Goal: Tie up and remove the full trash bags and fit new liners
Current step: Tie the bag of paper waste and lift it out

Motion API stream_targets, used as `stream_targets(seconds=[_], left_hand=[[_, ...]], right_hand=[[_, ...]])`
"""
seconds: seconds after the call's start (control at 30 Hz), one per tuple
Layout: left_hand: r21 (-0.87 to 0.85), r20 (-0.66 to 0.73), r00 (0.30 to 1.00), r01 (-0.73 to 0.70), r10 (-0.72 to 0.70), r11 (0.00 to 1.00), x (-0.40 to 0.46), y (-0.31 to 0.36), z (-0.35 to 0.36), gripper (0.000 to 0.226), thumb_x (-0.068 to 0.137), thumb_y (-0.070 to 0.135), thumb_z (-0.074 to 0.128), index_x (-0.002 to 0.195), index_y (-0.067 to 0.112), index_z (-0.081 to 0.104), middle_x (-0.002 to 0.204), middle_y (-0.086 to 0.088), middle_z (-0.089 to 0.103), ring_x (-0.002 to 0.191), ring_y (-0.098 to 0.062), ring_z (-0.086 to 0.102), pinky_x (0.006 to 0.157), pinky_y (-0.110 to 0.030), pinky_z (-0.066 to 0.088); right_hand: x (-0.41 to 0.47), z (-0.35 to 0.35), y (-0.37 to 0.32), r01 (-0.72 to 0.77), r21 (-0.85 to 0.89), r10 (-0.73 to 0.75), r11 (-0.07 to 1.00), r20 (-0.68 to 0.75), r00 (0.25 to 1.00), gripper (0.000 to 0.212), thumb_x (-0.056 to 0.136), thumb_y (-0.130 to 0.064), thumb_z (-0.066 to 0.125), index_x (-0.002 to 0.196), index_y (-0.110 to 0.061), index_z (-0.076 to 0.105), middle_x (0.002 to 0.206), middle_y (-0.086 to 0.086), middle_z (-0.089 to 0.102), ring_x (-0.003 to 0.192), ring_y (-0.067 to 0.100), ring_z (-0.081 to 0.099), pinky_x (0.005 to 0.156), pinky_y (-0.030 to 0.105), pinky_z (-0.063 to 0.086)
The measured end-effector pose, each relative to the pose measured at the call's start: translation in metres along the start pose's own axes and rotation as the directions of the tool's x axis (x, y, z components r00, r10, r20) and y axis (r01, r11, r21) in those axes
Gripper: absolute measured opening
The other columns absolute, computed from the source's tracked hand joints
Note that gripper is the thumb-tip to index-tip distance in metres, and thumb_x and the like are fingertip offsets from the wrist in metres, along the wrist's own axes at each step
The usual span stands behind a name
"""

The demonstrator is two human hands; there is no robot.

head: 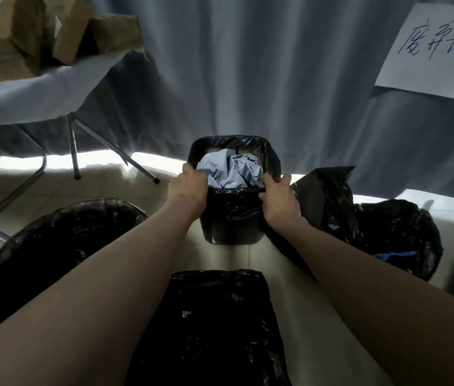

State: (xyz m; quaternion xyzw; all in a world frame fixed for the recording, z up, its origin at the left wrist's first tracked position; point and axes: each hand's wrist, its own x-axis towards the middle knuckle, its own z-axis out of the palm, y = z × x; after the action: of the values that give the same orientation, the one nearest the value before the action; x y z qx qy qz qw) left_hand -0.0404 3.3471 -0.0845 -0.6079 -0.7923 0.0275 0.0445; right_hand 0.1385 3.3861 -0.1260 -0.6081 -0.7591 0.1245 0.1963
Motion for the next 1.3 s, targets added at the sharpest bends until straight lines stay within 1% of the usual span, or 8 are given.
stream_targets(seconds=[0.3,0.43,0.57,0.7,0.8,1.0,1.2,1.3], left_hand=[[-0.040,0.110,0.991,-0.072,0.076,0.997,-0.090,0.051,-0.021,0.039,0.094,0.021,0.055,0.132,0.011,0.052,0.130,-0.015,0.043,0.113,-0.028,0.059,0.093,-0.036,0.048],[-0.147,0.118,0.986,-0.101,0.118,0.984,-0.144,0.071,-0.029,0.050,0.091,0.036,0.061,0.133,0.012,0.049,0.131,-0.013,0.048,0.118,-0.029,0.055,0.094,-0.036,0.046],[-0.098,0.083,0.990,-0.102,0.110,0.990,-0.188,0.088,-0.020,0.060,0.095,0.051,0.045,0.134,0.005,0.046,0.137,-0.016,0.049,0.127,-0.031,0.048,0.103,-0.039,0.038],[-0.035,0.122,0.978,-0.163,0.167,0.986,-0.218,0.103,-0.015,0.079,0.098,0.058,0.029,0.150,-0.001,0.021,0.158,-0.022,0.019,0.146,-0.033,0.021,0.119,-0.042,0.015],[0.015,0.156,0.960,-0.238,0.233,0.971,-0.234,0.112,-0.016,0.083,0.098,0.058,0.025,0.153,-0.001,0.006,0.160,-0.022,0.005,0.149,-0.033,0.007,0.122,-0.043,0.004],[0.020,0.167,0.938,-0.311,0.304,0.950,-0.259,0.133,-0.018,0.087,0.097,0.062,0.021,0.153,-0.003,0.003,0.160,-0.024,0.004,0.149,-0.034,0.006,0.122,-0.042,0.004],[-0.090,0.130,0.914,-0.374,0.384,0.923,-0.277,0.158,-0.015,0.087,0.097,0.063,0.015,0.153,-0.001,0.001,0.161,-0.022,0.001,0.150,-0.030,0.003,0.122,-0.039,0.001],[-0.145,0.127,0.919,-0.355,0.374,0.923,-0.272,0.164,-0.013,0.084,0.098,0.062,0.012,0.154,0.000,-0.001,0.161,-0.020,-0.002,0.150,-0.028,0.000,0.122,-0.038,0.000]], right_hand=[[-0.095,-0.067,0.040,0.008,-0.211,0.037,0.978,0.209,0.977,0.025,0.100,-0.022,0.051,0.123,-0.018,0.043,0.120,0.014,0.035,0.102,0.034,0.052,0.077,0.041,0.043],[-0.154,-0.086,0.061,-0.015,-0.253,0.041,0.967,0.097,0.994,0.033,0.097,-0.021,0.055,0.129,-0.020,0.045,0.131,0.013,0.030,0.118,0.032,0.040,0.089,0.043,0.047],[-0.196,-0.096,0.081,0.058,-0.320,-0.042,0.946,0.059,0.997,0.037,0.096,-0.018,0.055,0.132,-0.015,0.047,0.129,0.007,0.039,0.118,0.025,0.044,0.093,0.036,0.045],[-0.229,-0.105,0.097,0.038,-0.298,-0.030,0.954,0.031,0.999,0.033,0.097,-0.017,0.049,0.130,-0.014,0.047,0.126,0.006,0.044,0.117,0.024,0.047,0.091,0.032,0.042],[-0.249,-0.111,0.108,0.045,-0.287,-0.038,0.957,0.032,0.999,0.033,0.098,-0.022,0.048,0.130,-0.014,0.048,0.126,0.006,0.045,0.118,0.023,0.046,0.093,0.032,0.042],[-0.285,-0.132,0.133,0.085,-0.346,-0.061,0.934,0.080,0.995,0.039,0.096,-0.031,0.048,0.132,-0.017,0.046,0.127,0.005,0.042,0.119,0.024,0.040,0.093,0.035,0.046],[-0.322,-0.145,0.163,-0.001,-0.286,-0.037,0.958,-0.127,0.991,0.032,0.094,-0.043,0.043,0.107,-0.018,0.058,0.108,0.000,0.047,0.099,0.017,0.050,0.077,0.031,0.050],[-0.323,-0.147,0.161,-0.114,-0.185,0.086,0.976,-0.154,0.984,0.035,0.101,-0.037,0.039,0.119,-0.015,0.058,0.128,0.004,0.049,0.112,0.021,0.055,0.090,0.033,0.049]])
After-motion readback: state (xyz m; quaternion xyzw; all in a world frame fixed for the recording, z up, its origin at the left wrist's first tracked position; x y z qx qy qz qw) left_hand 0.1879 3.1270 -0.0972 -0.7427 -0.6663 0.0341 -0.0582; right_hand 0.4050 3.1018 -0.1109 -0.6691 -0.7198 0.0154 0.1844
